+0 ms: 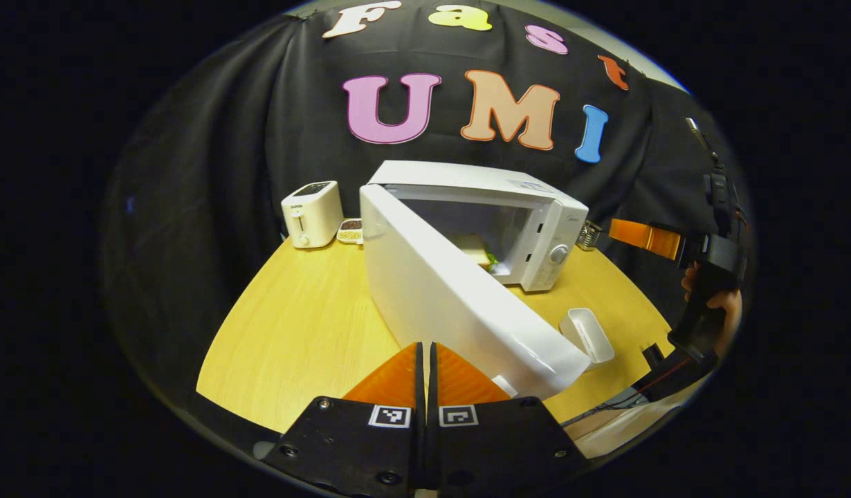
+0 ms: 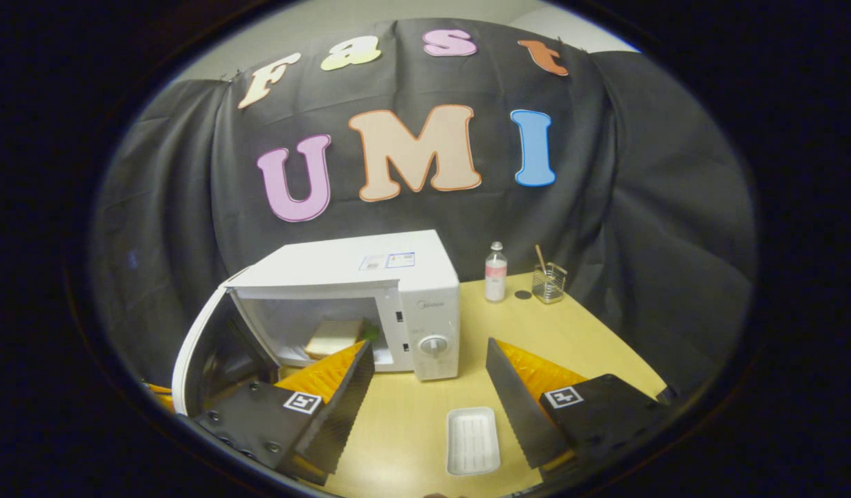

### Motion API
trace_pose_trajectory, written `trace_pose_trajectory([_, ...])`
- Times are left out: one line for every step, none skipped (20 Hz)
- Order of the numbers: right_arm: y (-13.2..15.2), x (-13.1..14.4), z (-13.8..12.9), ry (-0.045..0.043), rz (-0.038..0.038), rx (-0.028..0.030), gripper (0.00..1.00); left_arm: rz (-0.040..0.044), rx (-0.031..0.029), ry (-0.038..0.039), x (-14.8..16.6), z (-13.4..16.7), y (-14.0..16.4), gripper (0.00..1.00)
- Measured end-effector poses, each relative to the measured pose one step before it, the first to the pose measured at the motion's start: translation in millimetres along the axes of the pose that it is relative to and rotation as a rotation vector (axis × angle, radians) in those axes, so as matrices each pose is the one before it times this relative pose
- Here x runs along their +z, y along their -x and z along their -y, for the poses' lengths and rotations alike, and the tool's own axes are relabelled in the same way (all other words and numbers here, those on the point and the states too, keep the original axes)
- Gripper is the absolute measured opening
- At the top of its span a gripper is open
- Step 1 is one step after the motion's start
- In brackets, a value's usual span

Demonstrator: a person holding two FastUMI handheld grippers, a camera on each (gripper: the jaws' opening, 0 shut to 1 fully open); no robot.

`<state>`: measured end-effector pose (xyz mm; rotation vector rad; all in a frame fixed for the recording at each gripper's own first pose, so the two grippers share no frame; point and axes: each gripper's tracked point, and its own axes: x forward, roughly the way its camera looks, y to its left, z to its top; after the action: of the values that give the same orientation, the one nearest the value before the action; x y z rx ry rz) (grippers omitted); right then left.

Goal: Open the microwave oven with the left hand, put the food in, and close the microwave oven.

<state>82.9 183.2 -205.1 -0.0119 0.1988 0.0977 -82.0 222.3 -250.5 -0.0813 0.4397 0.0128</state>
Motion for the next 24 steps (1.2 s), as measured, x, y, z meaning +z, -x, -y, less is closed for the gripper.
trace_pose_trajectory([0.89, 0.42, 5.32, -0.00687, -0.00141, -0.00449, 1.00, 0.00278, -0.01000, -0.00458, 1.11, 3.58, -2.27, 0.01])
trace_pose_trajectory([-0.49, 1.13, 6.57, -0.00915, -0.00198, -0.00331, 0.92, 0.00139, -0.00815, -0.00377, 1.45, 3.40, -2.66, 0.01])
trace_pose_trajectory([0.27, 0.90, 6.19, -0.00874, -0.00142, -0.00570, 0.92, -0.00205, -0.00634, -0.00302, 0.49, 3.10, -3.12, 0.01])
trace_pose_trajectory([-0.77, 1.01, 6.72, -0.00810, -0.00122, -0.00631, 0.92, -0.00121, -0.00695, -0.00054, 0.99, 2.83, -1.66, 0.01])
trace_pose_trajectory([-0.11, 0.96, 6.55, -0.00640, -0.00146, -0.00568, 0.92, 0.00002, 0.00157, -0.00149, 1.06, 1.69, -2.74, 0.01])
trace_pose_trajectory([0.17, 0.21, 6.32, -0.00415, -0.00144, -0.00699, 0.92, 0.00044, -0.00429, 0.00142, 0.54, 2.81, -2.97, 0.01])
trace_pose_trajectory([0.04, -0.20, 6.00, -0.00248, -0.00197, -0.00783, 1.00, 0.00192, -0.00430, 0.00309, 1.91, 4.49, -2.77, 0.02])
trace_pose_trajectory([-0.72, -1.32, 6.70, -0.00239, -0.00542, -0.00842, 1.00, -0.00098, -0.00242, 0.00282, 1.69, 3.36, -3.82, 0.01])
trace_pose_trajectory([0.87, -1.84, 5.94, -0.00489, -0.00904, -0.00765, 0.92, -0.00056, -0.00354, 0.00128, 0.38, 2.57, -3.29, 0.01])
trace_pose_trajectory([0.21, -1.99, 5.29, -0.00779, -0.00752, -0.00519, 1.00, 0.00047, -0.00603, -0.00065, 1.63, 3.58, -3.76, 0.01])
trace_pose_trajectory([1.78, -0.60, 4.07, -0.00763, -0.00274, -0.00438, 0.92, 0.00155, -0.00807, -0.00485, 1.84, 3.72, -3.56, 0.01])
trace_pose_trajectory([0.30, -0.62, 4.75, -0.00382, -0.00460, -0.00523, 0.92, 0.00457, -0.00849, -0.00603, 2.54, 3.83, -3.56, 0.01])
trace_pose_trajectory([0.57, -1.42, 4.66, -0.00144, -0.00509, -0.00676, 0.92, 0.00368, -0.00658, -0.00312, 2.55, 2.80, -4.61, 0.01])
trace_pose_trajectory([1.06, -0.63, 3.18, 0.00028, -0.00254, -0.00173, 1.00, 0.00371, -0.00639, 0.00042, 2.27, 2.83, -4.42, 0.01])
trace_pose_trajectory([1.02, -0.27, 3.40, 0.00228, -0.00112, -0.00228, 0.92, 0.00842, -0.00604, 0.00167, 3.07, 3.55, -4.95, 0.01])
trace_pose_trajectory([-0.06, -1.08, 3.66, 0.00286, -0.00240, -0.00256, 1.00, 0.00904, -0.00352, 0.00257, 3.58, 3.39, -4.76, 0.01])
trace_pose_trajectory([-0.51, -0.62, 3.16, 0.00379, -0.00239, -0.00175, 0.92, 0.00828, -0.00040, 0.00450, 2.61, 2.20, -5.81, 0.01])
trace_pose_trajectory([-1.07, 1.80, 5.07, 0.00195, 0.00228, -0.00651, 0.92, 0.00376, -0.00219, 0.00586, 1.50, 2.58, -5.11, 0.01])
trace_pose_trajectory([-2.00, 2.99, 4.83, -0.00028, 0.00551, -0.00645, 1.00, -0.00105, -0.00286, 0.00508, 0.87, 3.57, -5.21, 0.01])
trace_pose_trajectory([-1.51, 2.71, 4.78, -0.00083, 0.00473, -0.00572, 1.00, 0.00106, -0.00101, 0.00401, 1.57, 1.85, -4.46, 0.01])
trace_pose_trajectory([-1.63, 1.70, 3.90, -0.00343, 0.00103, -0.00222, 0.92, 0.00034, -0.00045, 0.00299, 1.33, 2.66, -5.30, 0.01])
trace_pose_trajectory([-1.40, 0.67, 3.56, -0.00215, -0.00055, -0.00061, 0.92, 0.00106, 0.00147, 0.00008, 1.19, 1.24, -4.34, 0.01])
trace_pose_trajectory([-1.20, 0.81, 3.98, 0.00110, -0.00104, -0.00297, 1.00, -0.00094, 0.00097, 0.00098, 1.50, 0.82, -3.53, 0.01])
trace_pose_trajectory([-2.05, 0.73, 5.13, 0.00094, -0.00123, -0.00461, 1.00, -0.00568, 0.00181, 0.00275, 0.72, 1.13, -3.20, 0.01])
